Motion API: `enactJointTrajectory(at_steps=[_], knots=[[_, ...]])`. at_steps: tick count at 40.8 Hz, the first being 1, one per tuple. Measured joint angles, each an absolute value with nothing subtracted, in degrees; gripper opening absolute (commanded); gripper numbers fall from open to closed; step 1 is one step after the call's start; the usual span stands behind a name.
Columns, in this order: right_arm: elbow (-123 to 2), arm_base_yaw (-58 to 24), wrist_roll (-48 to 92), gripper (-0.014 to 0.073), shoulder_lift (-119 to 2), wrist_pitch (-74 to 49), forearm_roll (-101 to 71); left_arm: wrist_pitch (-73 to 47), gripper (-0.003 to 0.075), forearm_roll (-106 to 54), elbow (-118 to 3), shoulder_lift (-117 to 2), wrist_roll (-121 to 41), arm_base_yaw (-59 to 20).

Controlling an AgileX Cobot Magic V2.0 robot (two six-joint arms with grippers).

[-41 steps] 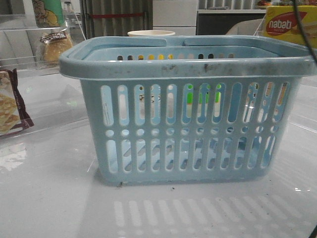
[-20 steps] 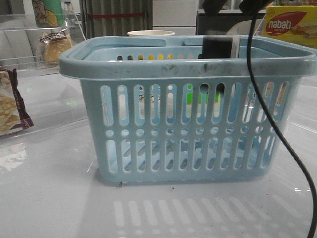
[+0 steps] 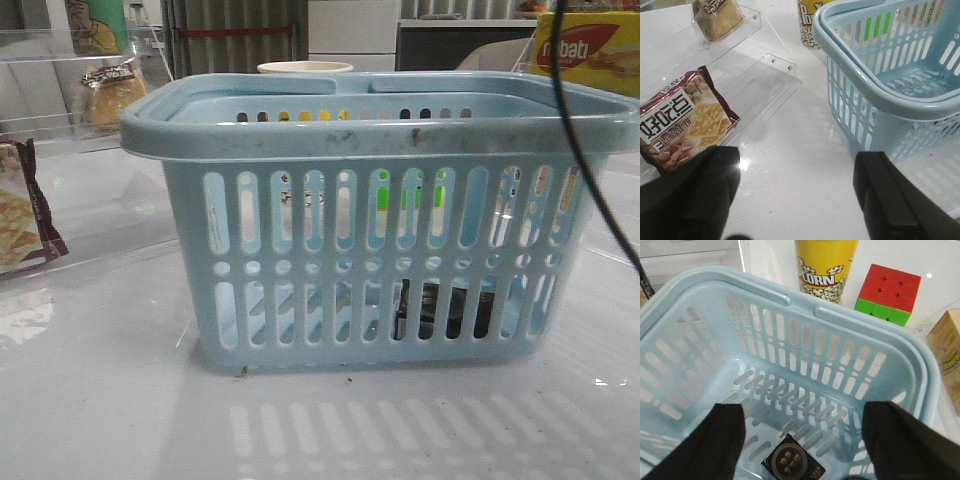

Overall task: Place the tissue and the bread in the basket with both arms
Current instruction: 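Carry the tissue pack over the basket and release it with the right gripper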

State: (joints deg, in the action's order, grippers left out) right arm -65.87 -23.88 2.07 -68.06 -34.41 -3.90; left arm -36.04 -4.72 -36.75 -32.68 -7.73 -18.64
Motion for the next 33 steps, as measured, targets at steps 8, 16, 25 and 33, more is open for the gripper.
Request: enactJointTrajectory(at_steps=[8, 16, 25, 33], knots=[[-56.7, -23.9, 2.8, 0.0592, -56.4, -34.6, -3.9, -35.8, 0.0532, -4.7, -36.8, -32.7, -7.7, -18.6], [-49.8, -23.9, 2.8, 0.0592, -49.5, -35.5, -3.9, -33.2, 0.0641, -4.7, -37.5, -34.6, -7.7, -18.6], [-48.6, -23.9, 2.8, 0.0592, -49.0, -38.4, -3.9, -32.3, 0.0669, -3.1, -43.2, -46.0, -7.7, -18.1], [-48.6, -23.9, 2.8, 0.0592, -49.8, -39.1, -3.9, -30.0, 0.0666, -2.6, -51.6, -61.8, -7.7, -13.5]])
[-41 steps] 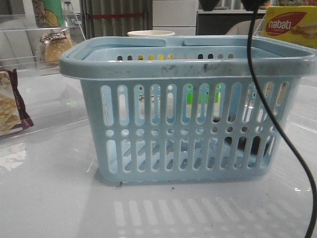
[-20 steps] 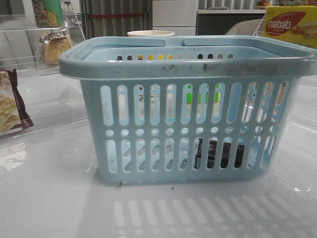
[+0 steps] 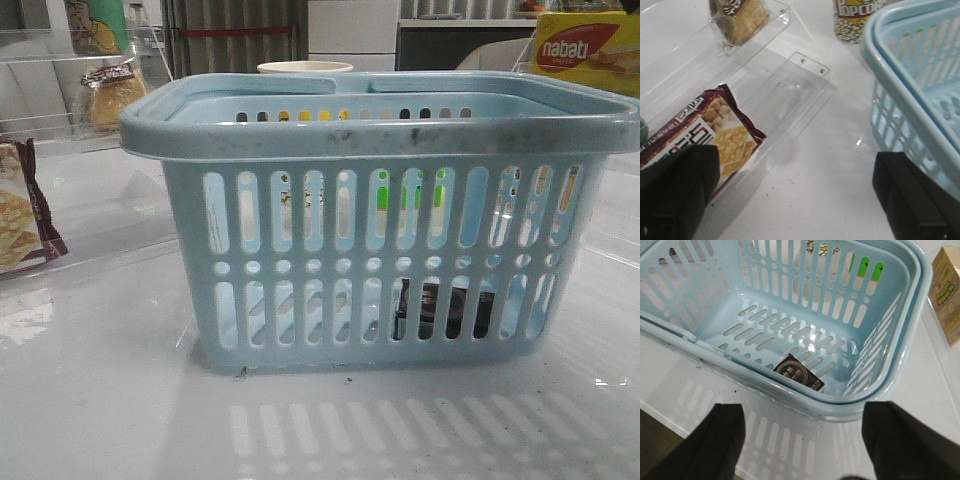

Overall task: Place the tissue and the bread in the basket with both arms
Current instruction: 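Carry the tissue pack over the basket and release it with the right gripper, then grasp the bagged bread roll on the shelf with the left gripper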

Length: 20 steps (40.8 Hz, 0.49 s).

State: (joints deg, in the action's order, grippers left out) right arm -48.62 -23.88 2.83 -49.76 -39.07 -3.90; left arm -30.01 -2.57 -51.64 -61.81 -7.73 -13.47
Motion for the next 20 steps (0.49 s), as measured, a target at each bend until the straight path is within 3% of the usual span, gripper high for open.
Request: enactJointTrajectory(at_steps=[20], knots=[[-48.6, -23.9, 2.9, 0.0592, -50.0, -39.2, -3.9, -28.1, 0.0666, -2.0, -84.0, -99.8, -7.7, -8.2]])
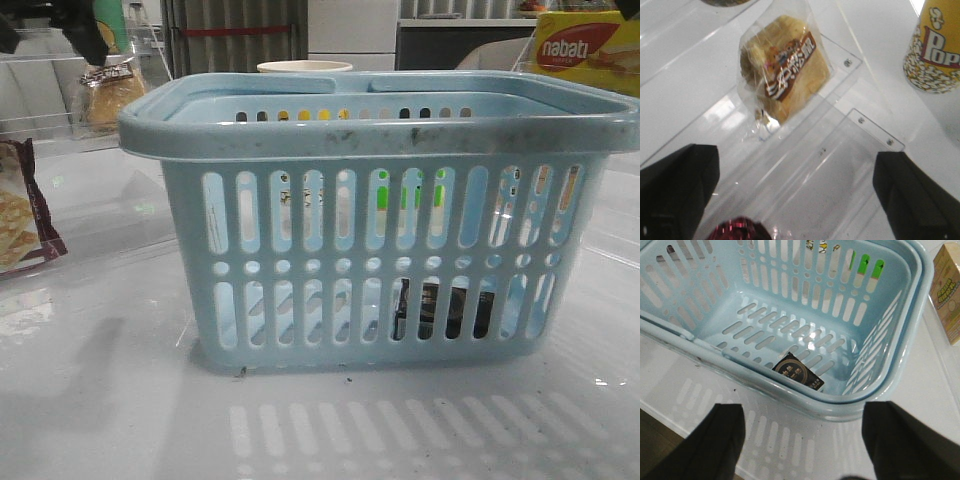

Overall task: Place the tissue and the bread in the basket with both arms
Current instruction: 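Grasp the bagged bread roll on the shelf with the left gripper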

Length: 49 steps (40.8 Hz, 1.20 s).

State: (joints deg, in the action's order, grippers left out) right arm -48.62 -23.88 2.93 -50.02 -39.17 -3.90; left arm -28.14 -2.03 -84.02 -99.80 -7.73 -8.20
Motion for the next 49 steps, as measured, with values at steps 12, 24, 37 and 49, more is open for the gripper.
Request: enactJointTrajectory(at_steps=[12, 24, 37, 49], knots=[[-48.6, -23.9, 2.9, 0.0592, -50.0, -39.2, -3.9, -25.0, 0.0666, -1.5, -97.1, -113.4, -7.7, -7.1], [-48.6, -23.9, 2.9, 0.0592, -50.0, -39.2, -3.9, -19.5, 0.0536, -1.4, -99.3, -118.5, -7.7, -7.1], [-48.6, -23.9, 2.9, 0.0592, -50.0, -39.2, -3.9, -18.8, 0.0293, -1.4, -99.3, -118.7, -7.7, -7.1], [-48.6, -23.9, 2.9, 0.0592, -50.0, -39.2, -3.9, -30.3, 0.0137, -1.4, -104.6, -118.1, -7.7, -7.1]])
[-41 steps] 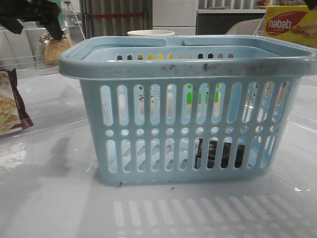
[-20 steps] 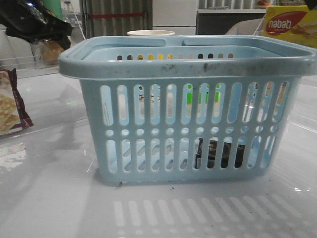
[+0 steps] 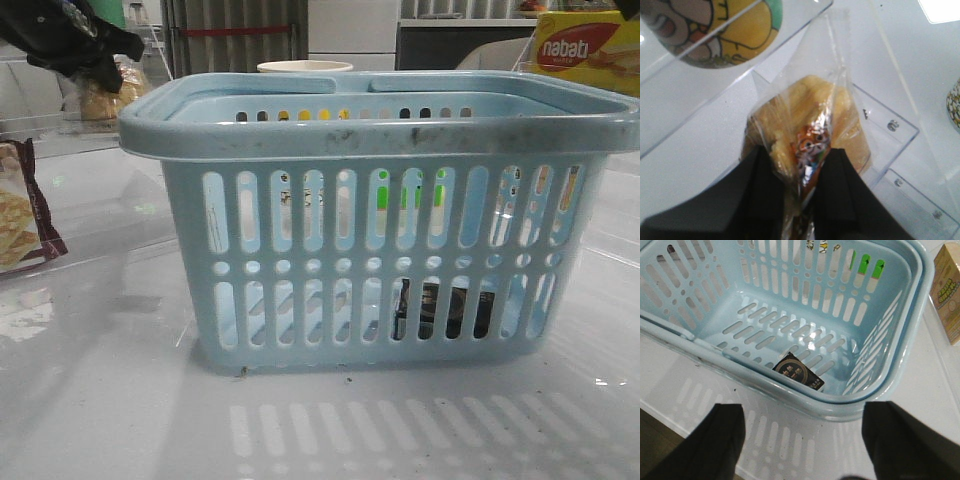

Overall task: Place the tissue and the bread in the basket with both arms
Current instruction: 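Grasp the bagged bread roll on the shelf with the left gripper, then lower the bread bag into the basket and open the left gripper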

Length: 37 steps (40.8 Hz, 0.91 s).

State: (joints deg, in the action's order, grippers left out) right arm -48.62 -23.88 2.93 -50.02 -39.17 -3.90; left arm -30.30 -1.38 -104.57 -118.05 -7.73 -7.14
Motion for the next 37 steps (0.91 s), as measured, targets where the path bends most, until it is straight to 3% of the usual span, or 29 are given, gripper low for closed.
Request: enactJointTrajectory(at_steps=[5, 18, 37], knots=[[-48.6, -23.9, 2.9, 0.0592, -50.0, -39.2, -3.9, -36.0, 0.0089, -1.4, -107.2, -115.6, -7.7, -7.1], [-48.6, -23.9, 3.0, 0.0592, -50.0, -39.2, -3.9, -42.6, 0.0091, -5.8, -108.1, -101.9, -13.4, -10.5], [-48.6, -23.9, 3.1, 0.0592, -50.0, -39.2, -3.9, -42.3, 0.0091, -15.8, -90.2, -86.7, -24.3, -30.0]])
